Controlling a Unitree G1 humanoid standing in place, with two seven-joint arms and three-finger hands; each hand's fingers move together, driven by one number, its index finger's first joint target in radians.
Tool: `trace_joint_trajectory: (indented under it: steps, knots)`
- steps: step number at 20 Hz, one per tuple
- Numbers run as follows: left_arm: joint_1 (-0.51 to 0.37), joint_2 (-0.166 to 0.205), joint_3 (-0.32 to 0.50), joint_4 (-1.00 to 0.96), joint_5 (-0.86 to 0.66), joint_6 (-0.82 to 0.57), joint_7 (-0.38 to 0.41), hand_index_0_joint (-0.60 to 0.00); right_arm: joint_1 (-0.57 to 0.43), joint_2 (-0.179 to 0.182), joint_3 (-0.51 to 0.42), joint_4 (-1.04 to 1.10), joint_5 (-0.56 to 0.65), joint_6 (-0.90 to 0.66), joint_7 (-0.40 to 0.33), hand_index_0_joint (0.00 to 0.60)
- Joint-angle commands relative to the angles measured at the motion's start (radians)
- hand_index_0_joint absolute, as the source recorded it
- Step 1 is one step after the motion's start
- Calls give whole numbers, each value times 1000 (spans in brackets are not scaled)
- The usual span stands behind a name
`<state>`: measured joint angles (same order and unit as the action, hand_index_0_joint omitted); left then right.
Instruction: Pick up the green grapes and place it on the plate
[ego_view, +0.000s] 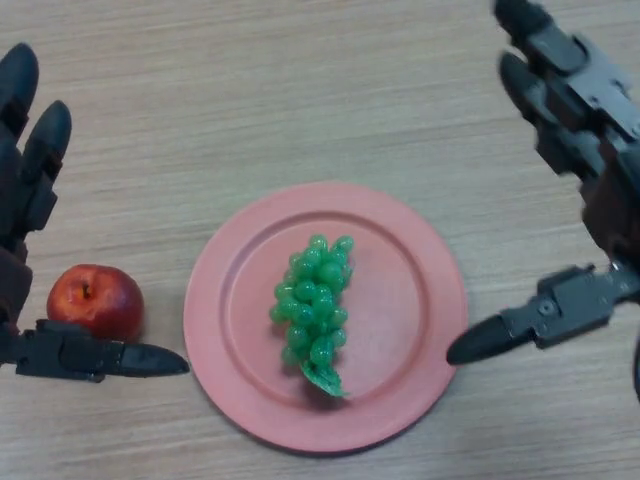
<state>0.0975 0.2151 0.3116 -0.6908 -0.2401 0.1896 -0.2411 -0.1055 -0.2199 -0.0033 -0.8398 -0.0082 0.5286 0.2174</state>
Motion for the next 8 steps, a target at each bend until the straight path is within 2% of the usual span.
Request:
trace_joint_trajectory:
  steps: [1, 4, 8]
  knots:
    - [-20, 36, 29, -59, 15, -97, 13, 0, -4, -24, -40, -82, 48, -91, -59, 0]
    - [-29, 38, 12, -63, 26, -72, 25, 0, 21, -19, -15, -109, 42, -84, -81, 0]
    - [-36, 41, 2, -99, 33, -38, 28, 0, 18, -18, -4, -117, 24, -74, -75, 0]
